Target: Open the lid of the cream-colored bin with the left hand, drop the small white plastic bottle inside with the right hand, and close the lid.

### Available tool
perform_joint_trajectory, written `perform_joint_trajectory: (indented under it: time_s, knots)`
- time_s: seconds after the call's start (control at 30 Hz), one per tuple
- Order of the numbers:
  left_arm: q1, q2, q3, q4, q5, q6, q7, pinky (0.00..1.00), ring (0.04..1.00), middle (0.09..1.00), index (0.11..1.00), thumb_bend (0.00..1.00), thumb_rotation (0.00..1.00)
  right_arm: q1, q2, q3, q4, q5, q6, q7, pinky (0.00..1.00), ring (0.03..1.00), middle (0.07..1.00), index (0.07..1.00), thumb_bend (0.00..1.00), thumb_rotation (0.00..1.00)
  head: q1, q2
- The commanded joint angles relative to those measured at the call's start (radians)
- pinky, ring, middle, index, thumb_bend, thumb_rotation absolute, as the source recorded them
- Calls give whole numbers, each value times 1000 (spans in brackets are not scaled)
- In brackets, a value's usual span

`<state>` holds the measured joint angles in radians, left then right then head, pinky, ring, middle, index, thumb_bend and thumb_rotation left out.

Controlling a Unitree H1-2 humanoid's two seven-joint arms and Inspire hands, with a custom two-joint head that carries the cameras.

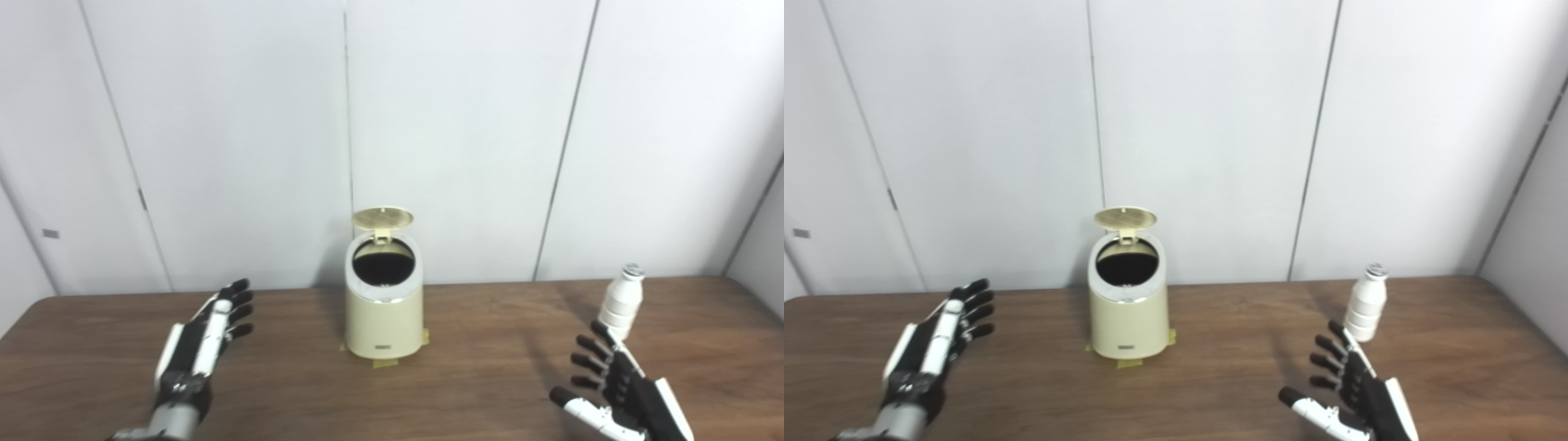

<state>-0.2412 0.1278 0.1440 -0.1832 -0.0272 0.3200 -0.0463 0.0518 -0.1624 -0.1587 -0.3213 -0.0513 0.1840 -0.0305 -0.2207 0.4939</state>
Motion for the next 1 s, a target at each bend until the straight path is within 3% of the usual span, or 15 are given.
perform_joint_trajectory:
  time_s: [0.0,0.13,0.3,0.43,0.67,0.77,0.97]
  knots:
    - [-24,5,3,-34,-13,-48,3,822,867,873,893,465,883,-30,-24,-19,-12,9,-49,-2,755,812,872,915,765,284,-14,2]
    - [1,12,10,-30,-43,-61,-7,848,876,881,896,494,854,-39,-50,-50,-28,-32,-22,-30,758,798,855,905,796,263,-82,14]
    - [-1,26,9,-14,-48,-75,-8,833,872,883,889,440,874,-53,-64,-70,-103,-89,71,-45,717,759,829,883,836,237,-126,24]
    - [-6,28,11,-31,-59,-43,-3,824,865,876,889,414,885,-58,-88,-105,-155,-89,149,-36,708,773,841,881,828,234,-173,35]
    - [-2,43,17,-50,-91,-9,-20,832,877,889,892,440,845,-87,-110,-147,-123,-103,148,-59,753,731,798,855,804,191,-222,47]
    - [-1,67,19,-40,-100,-11,-33,823,868,886,893,440,849,-104,-118,-150,-102,-136,171,-75,705,746,820,855,800,172,-235,53]
    - [0,97,16,-13,-94,-49,-48,785,839,856,873,417,811,-144,-150,-151,-40,-199,197,-86,722,773,824,869,833,190,-255,62]
